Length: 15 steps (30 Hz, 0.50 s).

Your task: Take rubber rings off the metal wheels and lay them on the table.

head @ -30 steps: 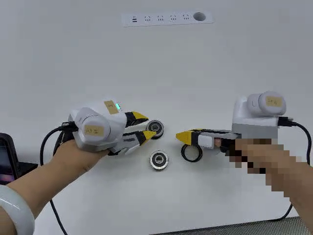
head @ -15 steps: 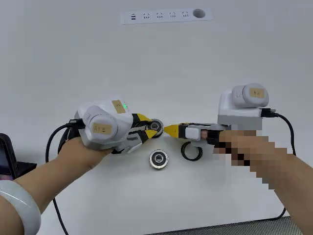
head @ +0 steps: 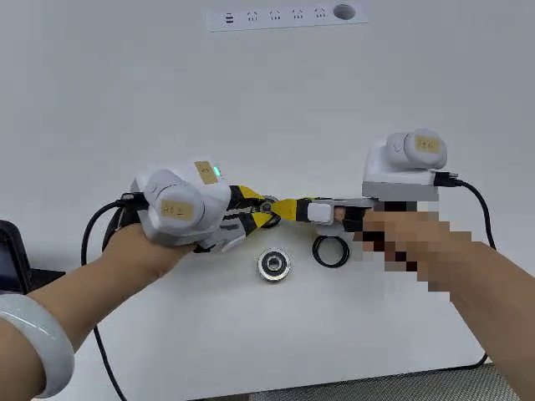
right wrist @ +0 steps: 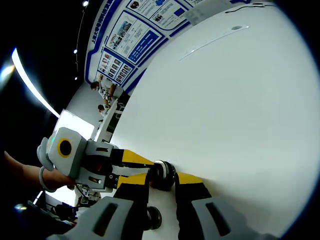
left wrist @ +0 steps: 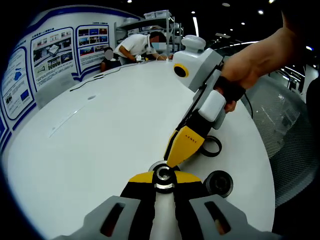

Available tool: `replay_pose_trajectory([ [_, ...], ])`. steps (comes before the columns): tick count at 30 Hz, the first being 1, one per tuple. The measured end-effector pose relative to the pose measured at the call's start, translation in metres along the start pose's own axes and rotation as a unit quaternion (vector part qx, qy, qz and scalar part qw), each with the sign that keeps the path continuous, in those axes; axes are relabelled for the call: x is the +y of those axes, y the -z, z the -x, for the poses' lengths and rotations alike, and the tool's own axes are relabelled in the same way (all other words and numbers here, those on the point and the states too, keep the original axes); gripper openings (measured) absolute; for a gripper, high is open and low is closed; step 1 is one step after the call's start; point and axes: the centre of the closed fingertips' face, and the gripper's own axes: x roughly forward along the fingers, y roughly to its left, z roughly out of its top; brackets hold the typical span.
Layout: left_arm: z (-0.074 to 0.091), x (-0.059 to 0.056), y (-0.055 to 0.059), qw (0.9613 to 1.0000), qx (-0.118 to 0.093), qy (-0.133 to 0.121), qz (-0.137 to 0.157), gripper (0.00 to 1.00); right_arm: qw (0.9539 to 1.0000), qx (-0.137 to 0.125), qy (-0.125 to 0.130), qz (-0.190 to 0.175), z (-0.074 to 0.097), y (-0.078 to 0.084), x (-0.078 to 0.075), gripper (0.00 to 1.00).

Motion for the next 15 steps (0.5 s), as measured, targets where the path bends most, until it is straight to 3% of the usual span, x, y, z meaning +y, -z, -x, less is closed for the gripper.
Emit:
replay_pose_trajectory([
  [15,0.0000,0.0000,-0.0002,1.0000,-0.001,-0.001,0.001,0.13,0.9995,0.013,-0.022,-0.021,-0.0001,0.0048,0.0076,0.23],
])
